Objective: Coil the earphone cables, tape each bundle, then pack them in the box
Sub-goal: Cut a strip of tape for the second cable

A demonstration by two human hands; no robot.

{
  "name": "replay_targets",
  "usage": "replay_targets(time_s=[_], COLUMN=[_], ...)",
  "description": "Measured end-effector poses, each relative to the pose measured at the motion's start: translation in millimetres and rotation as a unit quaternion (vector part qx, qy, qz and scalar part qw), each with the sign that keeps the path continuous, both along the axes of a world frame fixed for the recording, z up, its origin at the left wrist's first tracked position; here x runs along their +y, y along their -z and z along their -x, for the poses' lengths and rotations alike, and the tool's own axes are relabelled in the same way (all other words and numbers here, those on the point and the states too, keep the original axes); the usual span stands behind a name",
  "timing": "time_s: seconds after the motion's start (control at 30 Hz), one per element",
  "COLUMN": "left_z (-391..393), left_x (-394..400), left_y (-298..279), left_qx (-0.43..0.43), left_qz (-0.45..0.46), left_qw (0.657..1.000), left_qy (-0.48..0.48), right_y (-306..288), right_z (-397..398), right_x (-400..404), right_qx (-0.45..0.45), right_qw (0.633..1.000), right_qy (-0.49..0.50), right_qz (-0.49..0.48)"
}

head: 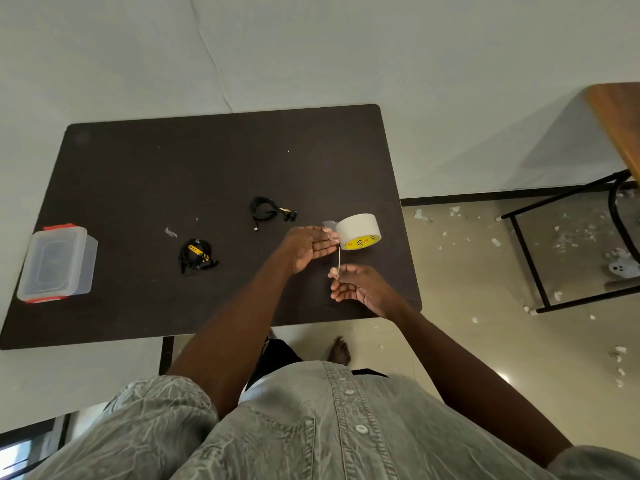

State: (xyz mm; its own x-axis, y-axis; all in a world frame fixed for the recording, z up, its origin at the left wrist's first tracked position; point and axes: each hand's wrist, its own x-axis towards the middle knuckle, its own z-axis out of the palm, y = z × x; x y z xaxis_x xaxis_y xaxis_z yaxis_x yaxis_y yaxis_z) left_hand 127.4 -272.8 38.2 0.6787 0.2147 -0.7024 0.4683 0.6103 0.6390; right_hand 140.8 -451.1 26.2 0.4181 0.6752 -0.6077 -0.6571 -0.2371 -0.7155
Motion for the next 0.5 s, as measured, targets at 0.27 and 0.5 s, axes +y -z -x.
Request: replay_targets(time_s=[0.27, 0.5], left_z=[-1, -3], left_x=[0, 0], left_y=[-3, -4], left_qx=[0.023, 0.046], left_qz=[0.012, 0.017], left_qw=[1.000, 0.999], left_qy=[-0.004, 0.001], right_y=[3, 11], right_z=[-9, -17], right_x=[4, 7], right_qx=[-0.010, 0.012], right_qw=[0.999, 0.999], right_qy=[-0.036, -0.036], right_qz=[-0.019, -0.015])
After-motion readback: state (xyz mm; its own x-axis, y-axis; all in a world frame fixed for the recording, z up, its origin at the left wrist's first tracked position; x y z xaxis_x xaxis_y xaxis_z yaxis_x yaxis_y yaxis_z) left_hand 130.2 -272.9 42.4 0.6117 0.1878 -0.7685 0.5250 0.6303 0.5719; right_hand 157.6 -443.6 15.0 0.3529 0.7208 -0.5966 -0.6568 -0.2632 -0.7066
